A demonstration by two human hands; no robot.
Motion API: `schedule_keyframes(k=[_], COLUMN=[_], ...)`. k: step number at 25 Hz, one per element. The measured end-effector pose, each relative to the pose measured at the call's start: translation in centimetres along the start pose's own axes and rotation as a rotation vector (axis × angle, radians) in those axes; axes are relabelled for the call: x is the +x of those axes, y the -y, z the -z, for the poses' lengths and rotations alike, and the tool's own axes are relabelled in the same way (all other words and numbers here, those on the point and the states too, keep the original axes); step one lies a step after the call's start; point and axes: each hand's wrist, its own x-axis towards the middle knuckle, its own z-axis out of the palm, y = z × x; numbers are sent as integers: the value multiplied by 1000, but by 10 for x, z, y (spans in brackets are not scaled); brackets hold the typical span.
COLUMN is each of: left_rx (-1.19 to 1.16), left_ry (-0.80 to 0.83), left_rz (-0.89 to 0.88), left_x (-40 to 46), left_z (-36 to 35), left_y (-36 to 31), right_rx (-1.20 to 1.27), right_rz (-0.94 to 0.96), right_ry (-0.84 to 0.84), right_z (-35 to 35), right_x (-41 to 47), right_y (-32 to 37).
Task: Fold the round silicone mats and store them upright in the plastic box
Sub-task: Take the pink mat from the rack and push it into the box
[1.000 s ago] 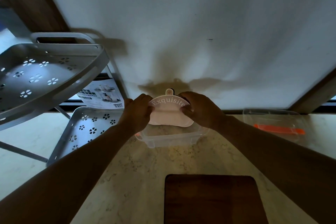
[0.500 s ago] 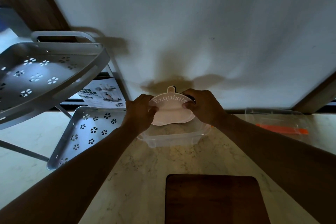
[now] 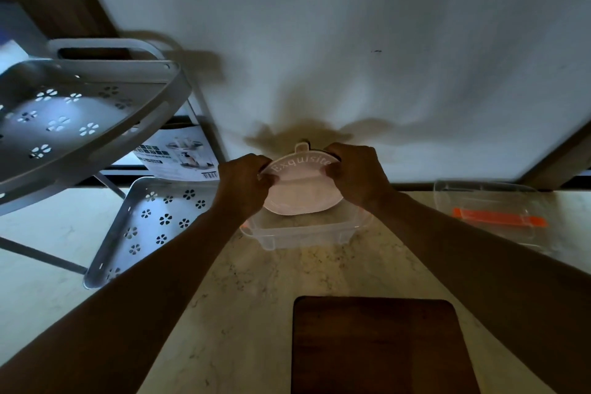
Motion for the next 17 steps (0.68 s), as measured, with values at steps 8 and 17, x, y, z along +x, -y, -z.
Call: schedule_keyframes(k=[8, 17], left_rx=[-41, -18], left_ry=[-22, -7], left_rz=[-9, 1], left_x=[2, 7], left_z=[4, 6], left_y=[0, 2], right_rx=[-56, -39], right_rz=[33, 43], right_ry=[27, 12], right_z=[-3, 0], right_x=[-6, 1], right_y=[-4, -1])
